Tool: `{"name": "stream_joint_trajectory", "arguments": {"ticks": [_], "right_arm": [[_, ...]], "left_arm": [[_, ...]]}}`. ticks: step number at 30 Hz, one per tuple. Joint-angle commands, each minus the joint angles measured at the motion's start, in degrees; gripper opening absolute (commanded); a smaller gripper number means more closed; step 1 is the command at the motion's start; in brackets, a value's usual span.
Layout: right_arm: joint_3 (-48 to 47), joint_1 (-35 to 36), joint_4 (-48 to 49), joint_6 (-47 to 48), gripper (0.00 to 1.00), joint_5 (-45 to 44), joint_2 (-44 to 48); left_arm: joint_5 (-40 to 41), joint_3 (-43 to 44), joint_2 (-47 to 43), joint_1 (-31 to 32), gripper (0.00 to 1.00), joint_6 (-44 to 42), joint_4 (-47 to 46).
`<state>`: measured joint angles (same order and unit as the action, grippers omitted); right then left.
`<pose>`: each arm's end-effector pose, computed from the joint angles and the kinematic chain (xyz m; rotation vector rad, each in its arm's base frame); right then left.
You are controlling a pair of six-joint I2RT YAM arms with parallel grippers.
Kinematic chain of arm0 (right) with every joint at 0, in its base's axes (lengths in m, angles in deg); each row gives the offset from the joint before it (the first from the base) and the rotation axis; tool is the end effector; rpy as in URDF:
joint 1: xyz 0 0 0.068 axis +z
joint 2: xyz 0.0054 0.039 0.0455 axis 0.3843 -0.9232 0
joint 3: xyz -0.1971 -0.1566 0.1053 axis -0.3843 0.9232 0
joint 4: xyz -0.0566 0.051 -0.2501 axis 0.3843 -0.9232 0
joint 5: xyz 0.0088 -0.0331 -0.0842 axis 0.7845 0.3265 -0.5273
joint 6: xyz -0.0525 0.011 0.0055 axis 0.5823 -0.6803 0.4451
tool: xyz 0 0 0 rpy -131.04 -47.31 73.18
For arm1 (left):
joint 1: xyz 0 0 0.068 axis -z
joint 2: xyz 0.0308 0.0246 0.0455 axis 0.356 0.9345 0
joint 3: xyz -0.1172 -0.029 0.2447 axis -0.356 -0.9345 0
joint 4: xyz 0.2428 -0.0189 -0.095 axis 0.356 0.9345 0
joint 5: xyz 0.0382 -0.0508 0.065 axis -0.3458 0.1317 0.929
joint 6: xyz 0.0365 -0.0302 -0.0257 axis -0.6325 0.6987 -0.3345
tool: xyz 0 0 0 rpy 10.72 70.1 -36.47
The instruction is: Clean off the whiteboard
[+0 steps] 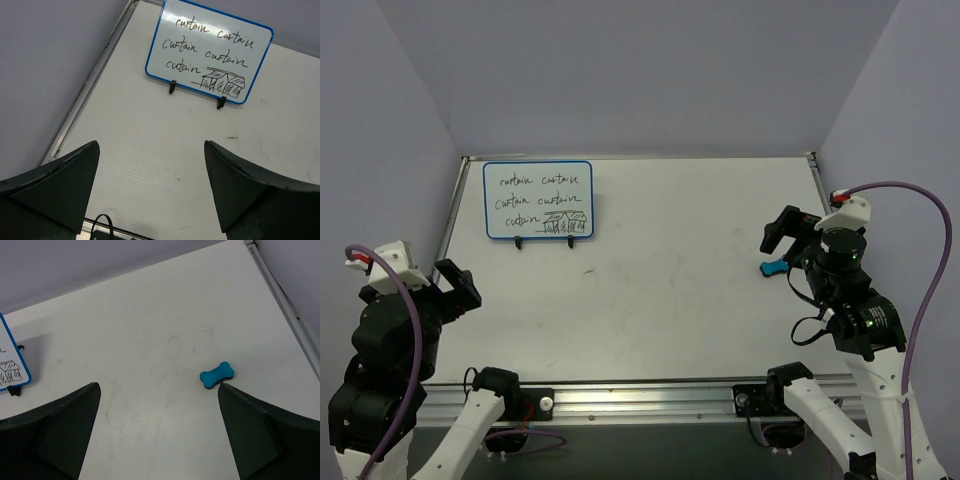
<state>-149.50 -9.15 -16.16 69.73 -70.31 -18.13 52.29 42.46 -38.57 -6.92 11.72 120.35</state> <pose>0.1378 0.0254 0.4172 0.2379 1.6730 0.2508 0.0242 0.0106 0.4270 -0.3756 1.8054 0.0585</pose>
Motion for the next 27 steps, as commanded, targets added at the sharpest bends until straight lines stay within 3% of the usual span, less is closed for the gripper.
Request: {"name": "stream_joint_trajectory", "arguments": {"ticks": [1, 5, 14, 19, 23, 27], "right_arm": [[-1.22, -0.18, 1.21, 0.48, 1.0, -2.25, -0.3], [-0.17, -0.27, 2.17, 0.22, 1.0, -1.64, -0.56], [1.42, -0.18, 3.67, -0.75, 1.0, 3.2, -1.44], [3.78, -0.18, 6.82, -1.63, 1.0, 10.55, -1.18], [7.39, -0.27, 11.22, -3.47, 1.0, 15.93, 0.23], [10.03, -0.18, 14.48, -4.97, 1.0, 20.41, 0.32]], "left_arm": [[3.7, 1.0, 3.15, 0.22, 0.94, 1.35, -2.01], [3.98, 2.05, 5.52, 0.22, 0.94, 1.18, -2.53], [-3.93, 10.21, 12.9, 0.22, 0.94, 3.2, -1.92], [-2.35, 10.67, 17.12, 0.22, 0.94, -1.0, -9.1], [5.18, 13.03, 28.16, -0.05, 0.94, -1.1, -12.55], [1.72, 15.59, 37.94, -5.3, 0.94, -3.21, -19.39]]}}
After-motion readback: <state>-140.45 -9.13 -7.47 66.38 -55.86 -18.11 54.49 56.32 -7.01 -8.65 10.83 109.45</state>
